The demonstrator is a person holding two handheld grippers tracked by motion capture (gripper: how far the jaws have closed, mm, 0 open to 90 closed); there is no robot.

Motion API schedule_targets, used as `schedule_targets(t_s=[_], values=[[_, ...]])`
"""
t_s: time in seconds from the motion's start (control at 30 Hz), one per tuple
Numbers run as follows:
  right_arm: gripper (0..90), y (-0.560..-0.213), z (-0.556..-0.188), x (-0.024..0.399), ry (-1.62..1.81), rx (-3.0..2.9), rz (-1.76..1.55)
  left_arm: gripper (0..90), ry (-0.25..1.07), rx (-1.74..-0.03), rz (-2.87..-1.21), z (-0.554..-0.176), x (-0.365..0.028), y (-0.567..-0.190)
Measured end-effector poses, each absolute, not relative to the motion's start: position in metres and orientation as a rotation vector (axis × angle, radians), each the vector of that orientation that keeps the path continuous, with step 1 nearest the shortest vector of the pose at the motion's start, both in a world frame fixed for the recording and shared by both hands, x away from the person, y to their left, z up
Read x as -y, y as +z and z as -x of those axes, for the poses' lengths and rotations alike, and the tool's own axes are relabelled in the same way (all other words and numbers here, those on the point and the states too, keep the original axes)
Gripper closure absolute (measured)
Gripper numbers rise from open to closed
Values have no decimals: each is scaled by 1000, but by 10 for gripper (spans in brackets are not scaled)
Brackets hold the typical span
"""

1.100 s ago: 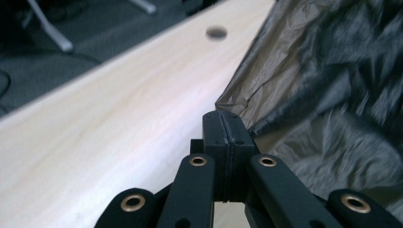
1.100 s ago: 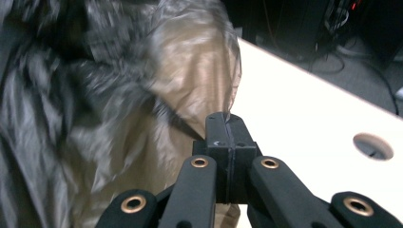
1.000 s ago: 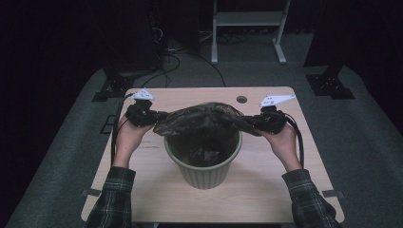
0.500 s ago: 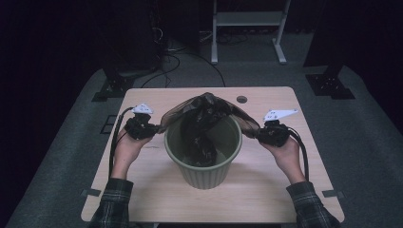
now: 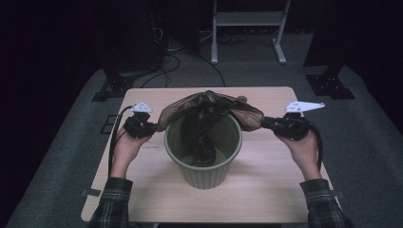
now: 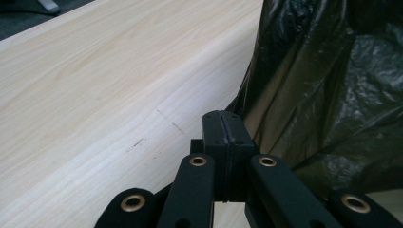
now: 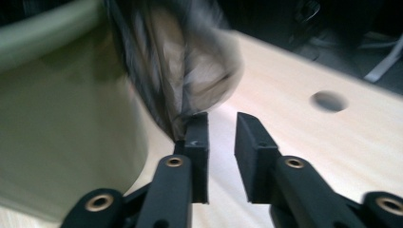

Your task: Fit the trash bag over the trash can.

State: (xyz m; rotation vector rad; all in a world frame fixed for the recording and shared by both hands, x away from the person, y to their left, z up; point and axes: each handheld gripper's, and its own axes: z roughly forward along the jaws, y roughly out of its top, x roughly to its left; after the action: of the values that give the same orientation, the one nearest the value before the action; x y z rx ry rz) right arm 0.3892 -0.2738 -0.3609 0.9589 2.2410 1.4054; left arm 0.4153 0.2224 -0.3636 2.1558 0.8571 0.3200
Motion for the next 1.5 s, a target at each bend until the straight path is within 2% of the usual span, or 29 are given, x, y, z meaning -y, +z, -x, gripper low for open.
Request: schedule_targets(t_s=[0.13, 0.2, 0.47, 0.7, 0.73, 0.8, 0.87, 1.03, 1.5], values=[[677, -334, -383, 296, 1517, -2135, -948, 900, 322, -849, -2147, -415, -221, -362], [649, -323, -383, 294, 1558, -2129, -911, 899, 325, -843, -2154, -415, -220, -361], [545, -292, -402, 226, 1618, -2243, -671, 900, 325, -831, -2153, -416, -217, -358], [476, -285, -416, 187, 1639, -2309, -597, 900, 318, -824, -2149, -417, -217, -359], [514, -287, -419, 183, 1629, -2336, -596, 899, 318, -824, -2148, -416, -216, -359], [804, -292, -424, 177, 1600, -2390, -592, 899, 316, -825, -2142, -416, -216, -359], [900, -296, -425, 173, 1590, -2408, -582, 899, 314, -818, -2150, -416, -216, -359], [900, -296, -409, 177, 1609, -2423, -552, 899, 310, -822, -2151, -415, -217, -359], [900, -307, -314, 213, 1708, -2438, -459, 899, 317, -808, -2132, -392, -221, -357]])
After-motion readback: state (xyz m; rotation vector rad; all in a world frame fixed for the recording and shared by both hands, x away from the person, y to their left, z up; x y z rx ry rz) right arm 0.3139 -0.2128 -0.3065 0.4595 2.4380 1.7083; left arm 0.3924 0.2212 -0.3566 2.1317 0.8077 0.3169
